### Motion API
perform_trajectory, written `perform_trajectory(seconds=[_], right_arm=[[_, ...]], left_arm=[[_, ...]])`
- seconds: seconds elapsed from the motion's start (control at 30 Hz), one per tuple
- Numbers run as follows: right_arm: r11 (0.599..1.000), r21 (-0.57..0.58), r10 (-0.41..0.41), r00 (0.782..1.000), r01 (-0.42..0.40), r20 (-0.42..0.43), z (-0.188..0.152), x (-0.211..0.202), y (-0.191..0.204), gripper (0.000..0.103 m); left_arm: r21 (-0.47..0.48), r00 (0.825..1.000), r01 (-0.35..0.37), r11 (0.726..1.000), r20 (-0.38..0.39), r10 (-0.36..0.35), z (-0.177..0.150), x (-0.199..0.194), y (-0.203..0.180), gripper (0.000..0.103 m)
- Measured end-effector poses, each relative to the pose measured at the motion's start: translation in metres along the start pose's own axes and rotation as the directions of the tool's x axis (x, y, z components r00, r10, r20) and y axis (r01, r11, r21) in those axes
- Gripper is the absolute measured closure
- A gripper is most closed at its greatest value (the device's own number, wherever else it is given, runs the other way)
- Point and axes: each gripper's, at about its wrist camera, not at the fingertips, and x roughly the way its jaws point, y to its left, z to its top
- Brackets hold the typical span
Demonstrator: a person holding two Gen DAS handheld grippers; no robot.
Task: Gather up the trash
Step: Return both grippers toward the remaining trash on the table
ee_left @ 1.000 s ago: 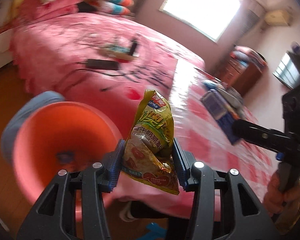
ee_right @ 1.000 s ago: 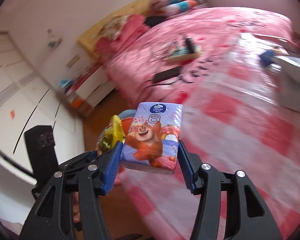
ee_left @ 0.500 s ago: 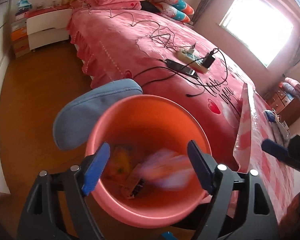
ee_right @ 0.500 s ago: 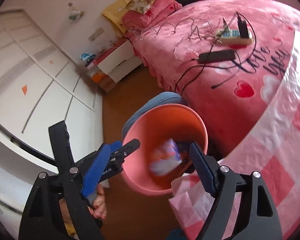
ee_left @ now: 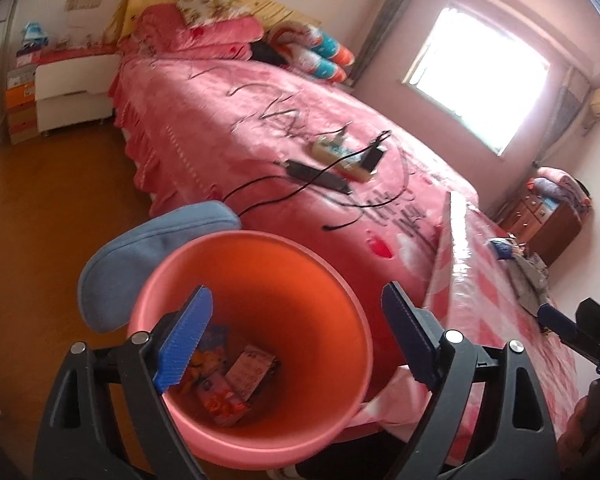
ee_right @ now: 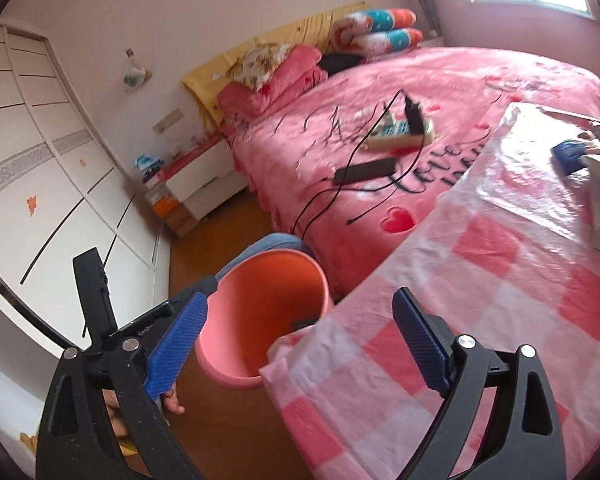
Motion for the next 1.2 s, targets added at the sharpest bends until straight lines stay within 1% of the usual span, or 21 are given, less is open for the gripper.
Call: perform_trajectory(seconds=[0.07,0.13,0.2,0.33,0.4,0.47,0.53,0.6,0.67,0.7,0.73,0.8,0.9,0.97,1.03,1.1,1.17,1.2], right_arm=[[1.0,0.003,0.003,0.999,-0.003,0.032,-0.002,-0.008,-0.006,0.007],[1.0,0.007,-0.013,0.997,0.012,0.072,-0.003,-0.019,-0.014,0.005],[1.0,0.011,-0.024,0.994,0.023,0.103,-0.004,-0.028,-0.02,0.005],[0.999,0.026,-0.024,0.991,0.021,0.129,-0.007,-0.043,-0.034,0.005],[0.999,0.042,-0.03,0.991,0.025,0.133,-0.007,-0.047,-0.043,0.005],[0.997,0.072,-0.022,0.993,0.013,0.12,-0.008,-0.051,-0.054,0.005],[0.995,0.099,-0.012,0.992,0.0,0.124,-0.011,-0.057,-0.062,0.005],[0.993,0.119,-0.015,0.99,-0.002,0.143,-0.013,-0.064,-0.069,0.005],[0.991,0.133,-0.02,0.986,-0.002,0.163,-0.014,-0.075,-0.078,0.005],[0.991,0.136,-0.025,0.985,0.002,0.171,-0.014,-0.079,-0.081,0.005],[0.99,0.14,-0.034,0.983,0.009,0.178,-0.013,-0.083,-0.086,0.005],[0.988,0.153,-0.061,0.979,0.031,0.192,-0.014,-0.092,-0.095,0.005],[0.98,0.187,-0.1,0.973,0.061,0.207,-0.015,-0.105,-0.112,0.005],[0.975,0.209,-0.127,0.967,0.081,0.219,-0.015,-0.113,-0.123,0.005],[0.962,0.248,-0.17,0.963,0.116,0.207,-0.015,-0.122,-0.14,0.005],[0.95,0.292,-0.181,0.958,0.112,0.224,-0.017,-0.133,-0.158,0.005],[0.933,0.341,-0.202,0.951,0.115,0.234,-0.02,-0.144,-0.176,0.005],[0.926,0.358,-0.21,0.949,0.115,0.236,-0.021,-0.148,-0.183,0.005]], left_arm=[[0.032,1.0,0.014,0.999,0.017,-0.014,0.0,-0.003,-0.011,0.016],[0.082,0.999,0.027,0.996,0.033,-0.03,-0.001,-0.006,-0.025,0.016],[0.107,0.999,0.038,0.993,0.033,-0.042,-0.001,-0.008,-0.035,0.016],[0.144,0.998,0.051,0.988,0.025,-0.055,-0.004,-0.011,-0.054,0.016],[0.18,0.999,0.042,0.983,0.013,-0.045,-0.006,-0.012,-0.065,0.016],[0.213,1.0,0.008,0.977,-0.023,-0.003,-0.007,-0.009,-0.078,0.016],[0.227,0.998,-0.02,0.974,-0.054,0.033,-0.006,-0.005,-0.086,0.016],[0.236,0.993,-0.048,0.971,-0.094,0.072,-0.007,0.0,-0.092,0.016],[0.232,0.986,-0.049,0.971,-0.141,0.084,-0.009,0.006,-0.094,0.016],[0.224,0.98,-0.05,0.973,-0.177,0.091,-0.01,0.01,-0.097,0.016],[0.223,0.978,-0.05,0.974,-0.189,0.094,-0.012,0.011,-0.098,0.016],[0.238,0.976,-0.044,0.97,-0.196,0.092,-0.015,0.012,-0.106,0.016],[0.283,0.972,-0.068,0.957,-0.197,0.127,-0.018,0.015,-0.124,0.016],[0.284,0.972,-0.053,0.957,-0.203,0.114,-0.017,0.019,-0.133,0.016],[0.301,0.976,-0.051,0.952,-0.189,0.112,-0.015,0.02,-0.148,0.016],[0.33,0.977,-0.043,0.943,-0.185,0.109,-0.014,0.023,-0.164,0.016],[0.366,0.978,-0.05,0.929,-0.17,0.119,-0.01,0.027,-0.187,0.016],[0.38,0.981,-0.042,0.924,-0.162,0.111,-0.008,0.029,-0.198,0.016]])
